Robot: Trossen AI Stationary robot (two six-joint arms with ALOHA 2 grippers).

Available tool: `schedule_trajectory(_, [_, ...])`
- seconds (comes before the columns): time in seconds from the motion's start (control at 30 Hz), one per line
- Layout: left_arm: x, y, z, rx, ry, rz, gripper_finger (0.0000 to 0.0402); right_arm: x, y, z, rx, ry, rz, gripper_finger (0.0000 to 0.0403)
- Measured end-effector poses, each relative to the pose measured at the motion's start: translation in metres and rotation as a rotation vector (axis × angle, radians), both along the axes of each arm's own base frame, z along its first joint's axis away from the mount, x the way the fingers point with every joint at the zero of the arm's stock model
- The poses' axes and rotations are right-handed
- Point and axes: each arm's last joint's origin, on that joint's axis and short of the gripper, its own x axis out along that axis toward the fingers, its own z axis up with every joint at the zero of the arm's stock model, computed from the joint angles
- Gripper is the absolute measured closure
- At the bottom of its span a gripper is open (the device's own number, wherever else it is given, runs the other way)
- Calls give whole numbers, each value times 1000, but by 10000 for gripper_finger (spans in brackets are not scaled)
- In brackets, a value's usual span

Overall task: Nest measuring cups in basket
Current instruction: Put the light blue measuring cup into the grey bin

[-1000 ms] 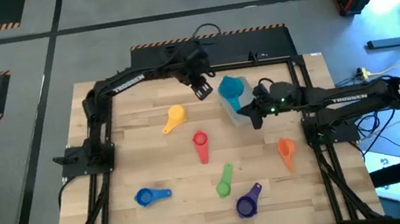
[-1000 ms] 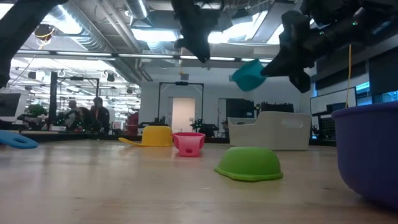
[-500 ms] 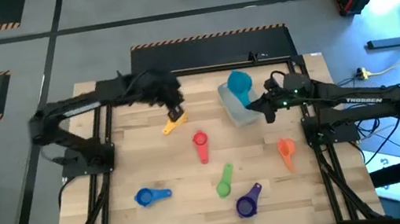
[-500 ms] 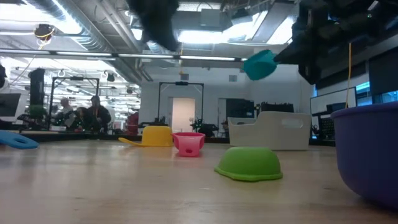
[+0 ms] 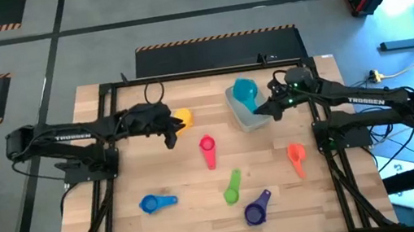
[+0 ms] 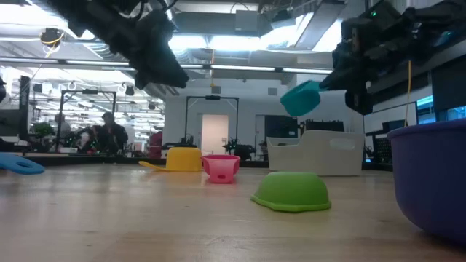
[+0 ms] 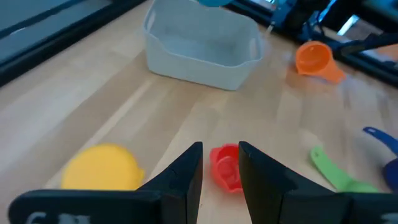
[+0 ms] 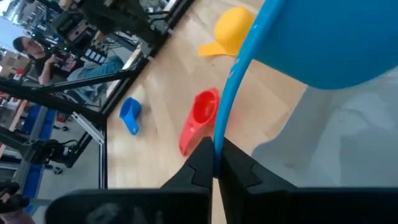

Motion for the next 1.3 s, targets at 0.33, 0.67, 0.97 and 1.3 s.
schedule_trajectory(0.33, [2, -4, 0, 7, -75, -16, 307, 9, -12, -22, 52, 101, -2, 392])
schedule_trajectory(0.67, [3, -4, 2, 12, -95, -16, 307, 20, -19, -39, 80, 132, 12, 392])
schedule_trajectory(0.97, [3, -4, 2, 12, -95, -16, 307, 24, -21, -51, 111, 183, 10, 392])
schedule_trajectory(1.3, [3, -4, 1, 12, -94, -17, 307, 24, -22, -53, 109, 197, -12, 391])
